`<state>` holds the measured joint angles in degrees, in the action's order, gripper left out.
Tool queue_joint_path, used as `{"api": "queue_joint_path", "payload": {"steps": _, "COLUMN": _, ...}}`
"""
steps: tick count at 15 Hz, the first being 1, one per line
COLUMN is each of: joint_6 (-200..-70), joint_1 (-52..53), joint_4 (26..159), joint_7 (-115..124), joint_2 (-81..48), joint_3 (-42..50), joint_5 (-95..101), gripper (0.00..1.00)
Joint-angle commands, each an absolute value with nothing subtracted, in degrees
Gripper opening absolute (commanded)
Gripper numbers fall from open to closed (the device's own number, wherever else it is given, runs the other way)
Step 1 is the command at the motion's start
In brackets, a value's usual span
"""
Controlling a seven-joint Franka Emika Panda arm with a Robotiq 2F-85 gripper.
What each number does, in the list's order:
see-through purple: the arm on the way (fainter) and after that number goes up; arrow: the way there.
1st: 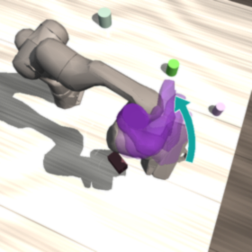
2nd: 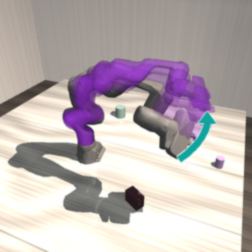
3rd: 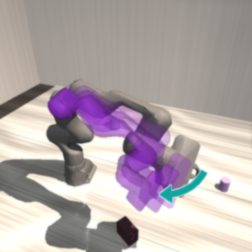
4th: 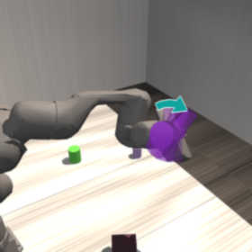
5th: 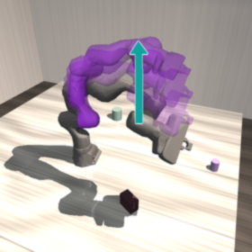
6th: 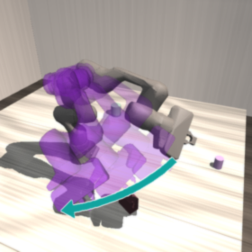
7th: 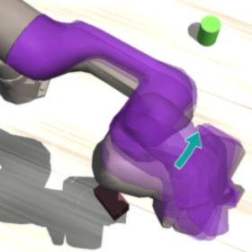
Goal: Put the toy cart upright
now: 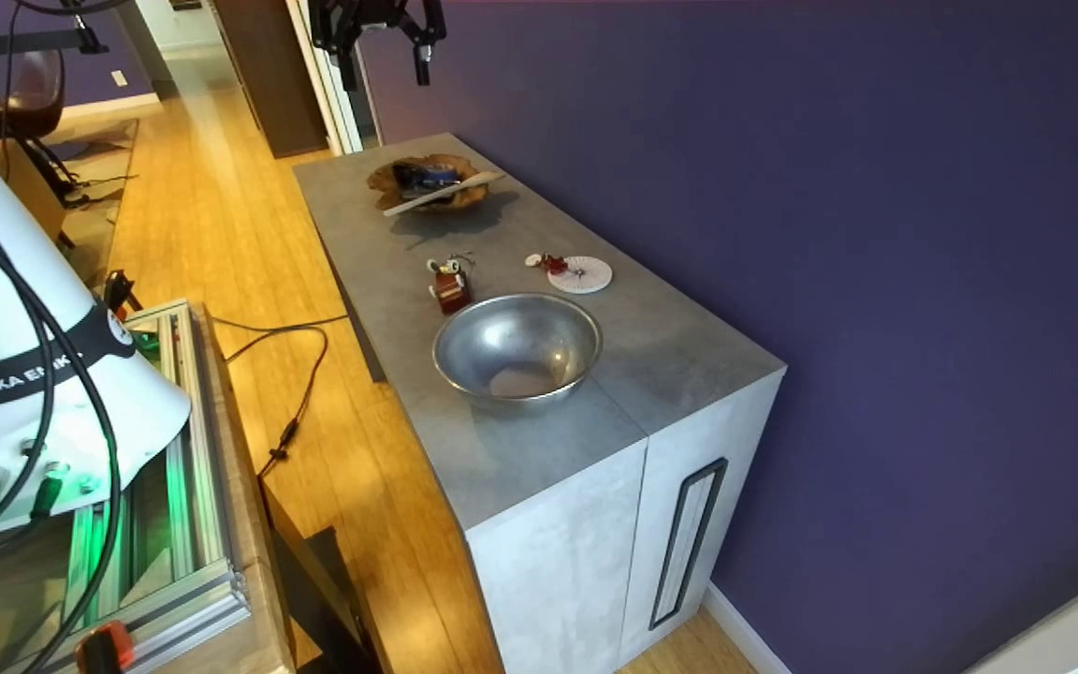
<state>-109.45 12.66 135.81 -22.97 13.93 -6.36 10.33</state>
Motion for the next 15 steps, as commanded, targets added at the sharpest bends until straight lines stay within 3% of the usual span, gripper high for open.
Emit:
{"api": "queue_joint_path", "payload": {"steps": 1, "joint_6": -107.15, "joint_1": 13.34, "joint_4": 133.17, "joint_7": -27.81, "joint_2": 5.97, "joint_3": -6.84, "joint_5": 6.22, "gripper": 1.0}}
{"api": "queue_joint_path", "payload": {"steps": 15, "joint_6": -129.5, "joint_1": 11.19, "joint_4": 127.86, "joint_7": -37.62, "joint_2": -17.64, "joint_3": -13.04, "joint_5": 2.45, "gripper": 1.0}}
